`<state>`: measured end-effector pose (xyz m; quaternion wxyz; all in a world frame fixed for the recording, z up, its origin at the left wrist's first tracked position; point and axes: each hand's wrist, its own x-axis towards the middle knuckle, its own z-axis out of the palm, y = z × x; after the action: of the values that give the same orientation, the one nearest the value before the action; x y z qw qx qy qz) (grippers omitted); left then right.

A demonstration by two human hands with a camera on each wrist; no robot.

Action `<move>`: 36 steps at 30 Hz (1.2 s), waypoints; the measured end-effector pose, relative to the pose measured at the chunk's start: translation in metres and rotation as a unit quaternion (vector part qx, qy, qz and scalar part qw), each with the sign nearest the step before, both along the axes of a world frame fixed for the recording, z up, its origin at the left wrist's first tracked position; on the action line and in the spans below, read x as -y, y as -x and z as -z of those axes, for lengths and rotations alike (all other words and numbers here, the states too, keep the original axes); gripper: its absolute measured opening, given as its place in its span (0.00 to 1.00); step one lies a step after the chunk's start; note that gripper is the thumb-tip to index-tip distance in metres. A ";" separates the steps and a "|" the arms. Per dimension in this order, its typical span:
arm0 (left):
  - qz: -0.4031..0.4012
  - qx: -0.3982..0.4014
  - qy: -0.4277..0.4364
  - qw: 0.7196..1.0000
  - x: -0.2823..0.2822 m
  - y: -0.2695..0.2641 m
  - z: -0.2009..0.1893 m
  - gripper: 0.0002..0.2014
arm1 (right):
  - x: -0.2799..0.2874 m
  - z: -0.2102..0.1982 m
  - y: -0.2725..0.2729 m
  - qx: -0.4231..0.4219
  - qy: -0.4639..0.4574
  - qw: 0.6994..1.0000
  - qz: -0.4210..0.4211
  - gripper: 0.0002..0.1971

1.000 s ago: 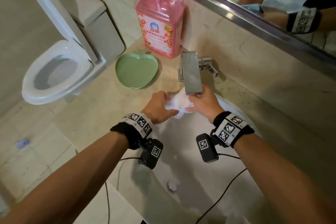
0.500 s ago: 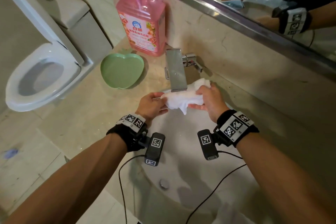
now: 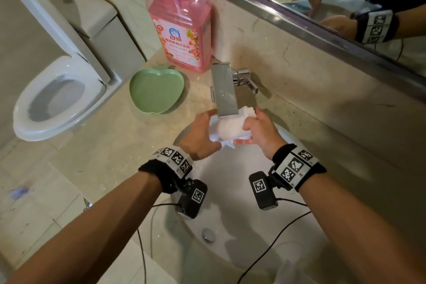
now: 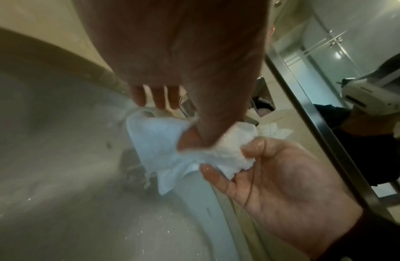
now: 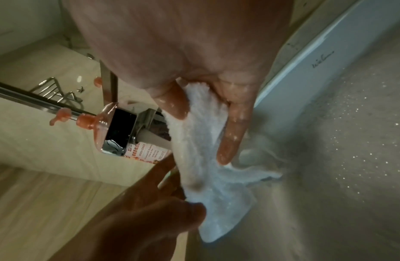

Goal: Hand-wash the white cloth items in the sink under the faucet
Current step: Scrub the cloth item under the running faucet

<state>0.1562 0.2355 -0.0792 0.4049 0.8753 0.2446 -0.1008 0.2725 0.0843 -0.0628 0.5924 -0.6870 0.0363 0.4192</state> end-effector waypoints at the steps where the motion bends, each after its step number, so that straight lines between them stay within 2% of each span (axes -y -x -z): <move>1: 0.050 0.016 -0.002 0.999 0.000 -0.003 -0.001 0.45 | 0.001 -0.002 0.000 -0.012 -0.015 1.000 -0.004 0.20; 3: 0.103 0.027 0.002 0.994 -0.001 -0.010 0.002 0.46 | 0.002 -0.006 0.000 -0.039 -0.056 0.998 -0.012 0.21; 7: 0.102 -0.027 0.082 0.991 -0.009 -0.022 0.008 0.42 | 0.005 -0.010 -0.004 -0.045 -0.102 0.993 -0.039 0.20; 9: 0.099 -0.060 0.078 0.990 -0.011 -0.024 0.011 0.33 | 0.010 -0.008 -0.007 -0.044 -0.103 0.993 -0.044 0.21; 11: 0.096 -0.062 0.035 0.993 -0.013 -0.028 0.013 0.25 | 0.014 -0.004 -0.009 -0.028 -0.092 0.994 -0.056 0.21; 14: 0.101 -0.038 -0.053 0.993 -0.014 -0.031 0.004 0.21 | 0.017 -0.002 -0.014 -0.001 -0.071 0.993 -0.095 0.20; 17: 0.166 -0.003 -0.122 0.979 -0.017 -0.033 -0.009 0.28 | 0.013 -0.008 -0.022 -0.083 -0.070 0.985 -0.131 0.14; 18: 0.196 0.009 -0.153 0.969 -0.017 -0.033 -0.014 0.28 | 0.010 -0.010 -0.022 -0.090 -0.048 0.983 -0.152 0.16; 20: 0.223 0.025 -0.185 0.957 -0.016 -0.033 -0.023 0.28 | 0.002 -0.010 -0.020 -0.029 0.040 0.973 -0.224 0.21; 22: 0.233 0.018 -0.212 0.949 -0.013 -0.032 -0.027 0.29 | -0.006 -0.009 -0.013 0.052 0.115 0.947 -0.294 0.32; 23: 0.235 0.002 -0.227 0.945 -0.013 -0.032 -0.029 0.29 | -0.010 -0.008 -0.008 0.092 0.140 0.933 -0.319 0.34; 24: 0.237 -0.013 -0.236 0.942 -0.012 -0.031 -0.030 0.29 | -0.012 -0.006 -0.005 0.145 0.163 0.912 -0.346 0.31; 26: 0.240 -0.054 -0.249 0.937 -0.006 -0.033 -0.031 0.22 | -0.014 -0.002 -0.004 0.265 0.223 0.840 -0.417 0.22; 27: 0.224 -0.067 -0.248 0.940 -0.002 -0.036 -0.031 0.15 | -0.014 0.000 -0.003 0.310 0.244 0.803 -0.447 0.23; 28: 0.187 -0.077 -0.221 0.954 0.001 -0.038 -0.031 0.08 | -0.014 0.002 -0.003 0.336 0.253 0.780 -0.464 0.26; 30: 0.113 -0.089 -0.144 0.979 0.007 -0.043 -0.025 0.08 | -0.012 0.001 -0.005 0.364 0.257 0.766 -0.463 0.28; 32: 0.071 -0.098 -0.088 0.989 0.010 -0.046 -0.013 0.07 | -0.011 -0.002 -0.008 0.401 0.266 0.750 -0.454 0.21; 33: 0.065 -0.111 -0.087 0.988 0.011 -0.049 -0.011 0.08 | -0.011 -0.003 -0.010 0.422 0.271 0.735 -0.456 0.14; 34: 0.080 -0.111 -0.100 0.986 0.011 -0.053 -0.006 0.11 | -0.011 -0.004 -0.012 0.441 0.277 0.716 -0.465 0.09; 36: 0.124 -0.124 -0.094 0.980 0.013 -0.060 -0.004 0.15 | -0.012 -0.004 -0.013 0.469 0.294 0.676 -0.487 0.06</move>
<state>0.2164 0.2220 -0.0752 0.2716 0.9138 0.1904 -0.2344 0.2852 0.0966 -0.0587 0.0111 -0.8529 -0.4642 0.2388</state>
